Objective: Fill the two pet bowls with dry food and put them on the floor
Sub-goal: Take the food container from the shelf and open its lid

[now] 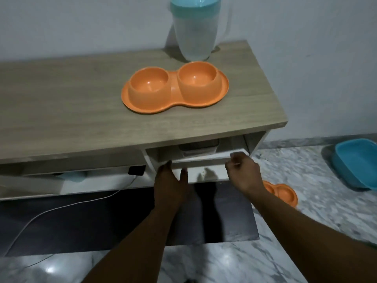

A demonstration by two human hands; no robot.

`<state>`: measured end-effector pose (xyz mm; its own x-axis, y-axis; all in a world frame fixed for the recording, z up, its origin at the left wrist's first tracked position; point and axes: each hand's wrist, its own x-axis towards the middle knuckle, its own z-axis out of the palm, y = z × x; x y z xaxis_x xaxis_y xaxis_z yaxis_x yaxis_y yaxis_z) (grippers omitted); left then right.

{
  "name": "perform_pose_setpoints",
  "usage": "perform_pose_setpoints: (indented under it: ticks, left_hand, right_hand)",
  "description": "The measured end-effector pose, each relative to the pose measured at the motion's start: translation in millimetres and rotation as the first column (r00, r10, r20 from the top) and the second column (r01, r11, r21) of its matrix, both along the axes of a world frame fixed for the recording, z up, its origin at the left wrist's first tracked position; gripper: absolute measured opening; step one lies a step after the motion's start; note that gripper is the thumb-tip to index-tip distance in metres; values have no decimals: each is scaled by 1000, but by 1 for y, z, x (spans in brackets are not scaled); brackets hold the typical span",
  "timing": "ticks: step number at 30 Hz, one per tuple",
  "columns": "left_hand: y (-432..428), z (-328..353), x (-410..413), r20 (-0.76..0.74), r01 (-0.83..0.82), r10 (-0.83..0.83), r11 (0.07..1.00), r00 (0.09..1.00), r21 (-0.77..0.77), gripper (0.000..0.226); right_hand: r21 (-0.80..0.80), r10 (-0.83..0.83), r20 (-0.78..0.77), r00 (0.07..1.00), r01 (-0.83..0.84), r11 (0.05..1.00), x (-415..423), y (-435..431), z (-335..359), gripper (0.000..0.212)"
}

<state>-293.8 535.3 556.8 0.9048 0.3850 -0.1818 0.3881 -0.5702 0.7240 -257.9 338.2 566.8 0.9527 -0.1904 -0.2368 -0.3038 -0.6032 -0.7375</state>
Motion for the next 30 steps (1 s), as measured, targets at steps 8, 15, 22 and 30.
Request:
perform_pose_setpoints:
  ticks: [8, 15, 22, 30]
  left_hand:
    - [-2, -41, 58, 71, -43, 36, 994, 997, 100, 50]
    - [-4, -45, 67, 10, -75, 75, 996, 997, 39, 45]
    - [-10, -23, 29, 98, -42, 38, 998, 994, 37, 29]
    - [-2, 53, -75, 91, 1, 7, 996, 996, -89, 33]
  right_hand:
    - [154, -94, 84, 992, 80, 985, 59, 14, -36, 35]
    - [152, -62, 70, 996, 51, 987, 64, 26, -43, 23]
    - [215, -57, 142, 988, 25, 976, 26, 24, -31, 37]
    - [233, -7, 125, 992, -23, 972, -78, 15, 50, 38]
